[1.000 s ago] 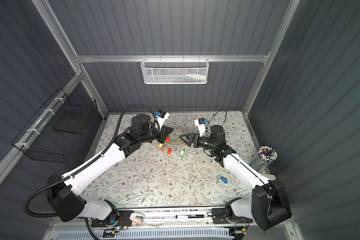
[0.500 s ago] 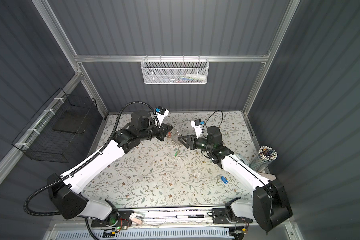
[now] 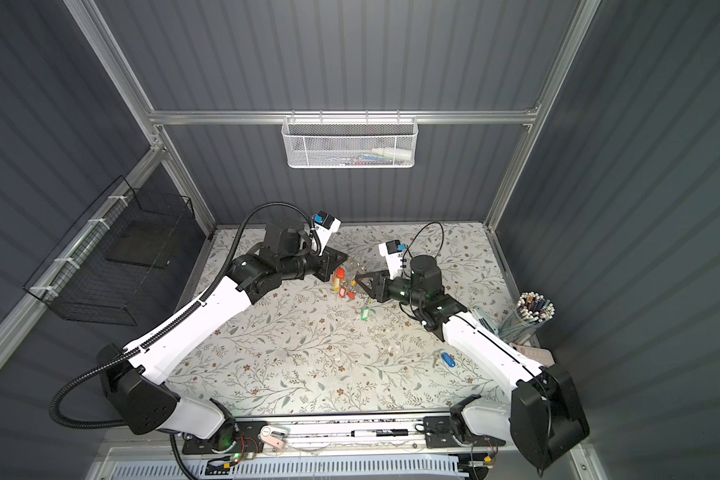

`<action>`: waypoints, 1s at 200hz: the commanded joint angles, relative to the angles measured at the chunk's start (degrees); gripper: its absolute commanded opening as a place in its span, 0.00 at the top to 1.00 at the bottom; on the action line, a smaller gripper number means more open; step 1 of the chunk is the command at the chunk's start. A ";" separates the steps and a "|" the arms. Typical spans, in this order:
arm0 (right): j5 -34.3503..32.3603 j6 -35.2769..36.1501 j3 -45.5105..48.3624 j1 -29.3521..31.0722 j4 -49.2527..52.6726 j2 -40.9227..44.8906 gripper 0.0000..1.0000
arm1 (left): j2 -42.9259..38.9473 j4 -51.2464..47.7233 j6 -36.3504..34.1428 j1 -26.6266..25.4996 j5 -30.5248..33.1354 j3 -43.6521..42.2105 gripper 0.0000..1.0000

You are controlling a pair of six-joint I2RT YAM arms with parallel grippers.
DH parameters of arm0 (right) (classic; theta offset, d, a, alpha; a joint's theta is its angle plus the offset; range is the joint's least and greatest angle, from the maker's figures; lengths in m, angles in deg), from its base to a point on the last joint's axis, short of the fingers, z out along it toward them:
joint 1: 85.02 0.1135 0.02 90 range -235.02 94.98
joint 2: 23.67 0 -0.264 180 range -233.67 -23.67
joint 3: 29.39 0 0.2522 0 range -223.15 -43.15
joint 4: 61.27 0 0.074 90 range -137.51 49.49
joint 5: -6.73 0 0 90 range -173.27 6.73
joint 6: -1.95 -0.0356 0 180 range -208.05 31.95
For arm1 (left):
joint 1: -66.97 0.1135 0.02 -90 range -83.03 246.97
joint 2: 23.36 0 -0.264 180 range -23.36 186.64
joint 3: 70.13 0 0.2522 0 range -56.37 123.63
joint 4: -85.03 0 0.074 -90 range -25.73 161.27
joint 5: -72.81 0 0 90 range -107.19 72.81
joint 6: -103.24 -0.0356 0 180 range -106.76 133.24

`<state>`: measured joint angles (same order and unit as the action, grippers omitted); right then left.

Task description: Put the keys on the keyring

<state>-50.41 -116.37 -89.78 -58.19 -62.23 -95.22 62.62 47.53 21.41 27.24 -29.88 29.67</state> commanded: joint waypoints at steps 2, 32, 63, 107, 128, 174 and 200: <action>-0.95 1.37 0.84 0.74 0.48 1.22 0.71 | 0.53 -0.17 0.72 -0.30 -0.81 4.08 1.00; -1.92 2.11 1.10 1.38 1.17 1.76 0.83 | 2.38 -4.25 -0.72 -0.35 0.30 7.19 1.00; -2.67 2.65 1.28 1.53 1.75 2.27 0.93 | 3.52 -7.44 -2.18 -0.39 1.56 9.40 1.00; -3.59 3.64 1.07 1.91 2.86 2.29 1.00 | 5.36 -11.07 -4.24 -0.52 3.90 12.88 1.00; -4.19 3.88 1.02 2.21 3.20 2.35 1.00 | 6.51 -12.96 -5.31 -0.96 4.68 14.69 1.00; -4.99 4.57 0.84 2.68 4.15 2.68 1.00 | 8.30 -16.44 -7.23 -1.89 7.44 17.91 1.00; -5.42 5.27 0.34 3.04 5.09 2.82 1.00 | 8.76 -16.42 -8.03 -2.66 8.29 18.15 1.00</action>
<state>-55.31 -112.22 -89.11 -55.81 -58.61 -93.56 71.14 31.24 15.61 25.30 -23.49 44.95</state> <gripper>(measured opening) 0.083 0.050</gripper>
